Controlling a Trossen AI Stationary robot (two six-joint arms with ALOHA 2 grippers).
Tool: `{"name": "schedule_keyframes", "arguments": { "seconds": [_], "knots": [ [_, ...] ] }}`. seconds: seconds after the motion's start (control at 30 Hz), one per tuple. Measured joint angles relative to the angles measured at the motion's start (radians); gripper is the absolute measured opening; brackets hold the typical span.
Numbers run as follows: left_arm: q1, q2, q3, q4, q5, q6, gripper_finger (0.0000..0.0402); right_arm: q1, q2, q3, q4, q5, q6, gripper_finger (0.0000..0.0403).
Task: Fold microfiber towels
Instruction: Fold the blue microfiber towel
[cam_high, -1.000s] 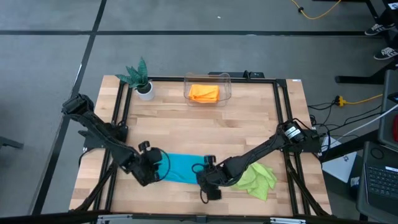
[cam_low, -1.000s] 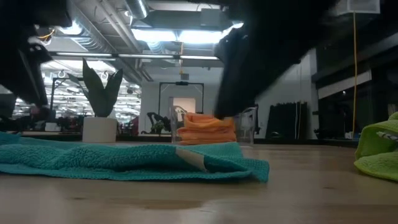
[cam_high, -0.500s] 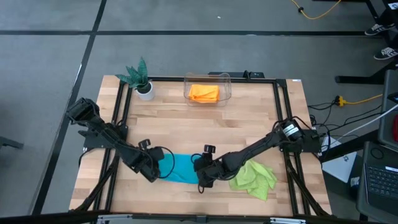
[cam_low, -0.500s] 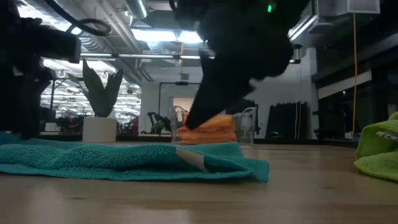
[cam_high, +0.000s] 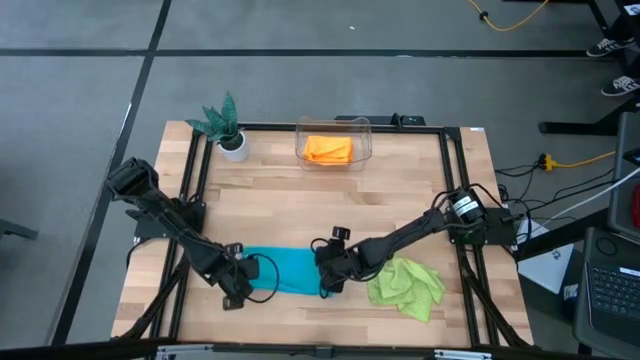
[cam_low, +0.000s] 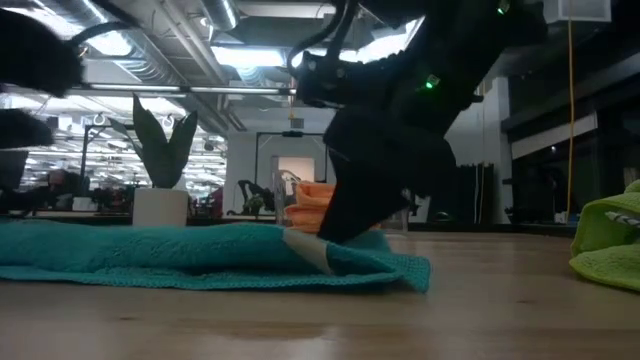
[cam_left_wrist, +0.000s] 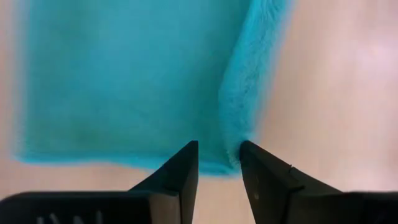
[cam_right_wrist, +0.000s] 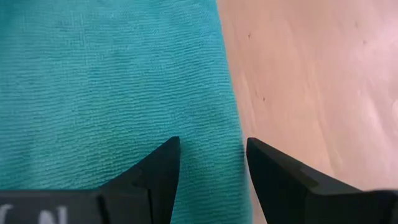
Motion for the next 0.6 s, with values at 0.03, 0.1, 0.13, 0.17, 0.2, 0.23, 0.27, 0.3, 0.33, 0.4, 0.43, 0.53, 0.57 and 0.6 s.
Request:
{"name": "schedule_keyframes", "arguments": {
  "seconds": [0.03,0.1,0.13,0.17,0.2,0.23,0.27,0.3,0.33,0.4,0.43,0.53,0.57,0.6],
  "knots": [
    [-0.007,0.000,0.000,0.007,0.043,-0.019,0.0111,-0.001,0.000,0.001,0.001,0.000,0.000,0.0188],
    [-0.019,0.000,0.000,0.009,0.132,-0.062,0.0111,-0.002,0.000,0.001,-0.002,0.001,0.000,0.0188],
    [-0.026,0.000,0.000,0.008,0.175,-0.089,0.0111,-0.002,0.000,0.001,-0.002,0.001,0.000,0.0188],
    [-0.033,0.000,0.000,0.008,0.213,-0.115,0.0111,-0.002,0.000,0.001,-0.001,0.001,0.000,0.0188],
    [-0.039,0.000,0.000,0.006,0.244,-0.140,0.0111,-0.002,0.000,0.001,0.000,0.001,0.000,0.0188],
    [-0.044,0.000,0.000,0.002,0.266,-0.161,0.0111,-0.002,0.000,0.001,-0.002,0.001,0.000,0.0188],
    [-0.050,0.000,0.000,0.001,0.285,-0.181,0.0111,-0.002,0.000,0.001,-0.003,0.000,0.000,0.0188],
    [-0.055,-0.001,0.000,0.002,0.298,-0.199,0.0111,-0.002,0.000,0.001,-0.002,0.001,0.000,0.0188],
    [-0.058,-0.004,0.000,0.001,0.306,-0.217,0.0111,-0.002,0.000,0.001,-0.002,0.001,-0.001,0.0188],
    [-0.062,-0.015,0.000,0.002,0.308,-0.243,0.0111,-0.002,0.000,0.003,-0.006,0.001,-0.010,0.0188],
    [-0.062,-0.022,0.000,0.003,0.302,-0.259,0.0111,-0.002,0.000,0.010,-0.013,0.001,-0.027,0.0188],
    [-0.058,-0.045,0.009,0.008,0.257,-0.264,0.0111,-0.002,0.000,0.050,-0.014,0.014,-0.072,0.0188],
    [-0.055,-0.053,0.017,0.012,0.239,-0.258,0.0111,0.000,0.000,0.066,-0.014,0.023,-0.084,0.0188],
    [-0.052,-0.062,0.024,0.011,0.219,-0.243,0.0111,0.003,0.000,0.081,-0.015,0.029,-0.103,0.0188]
  ]
}}
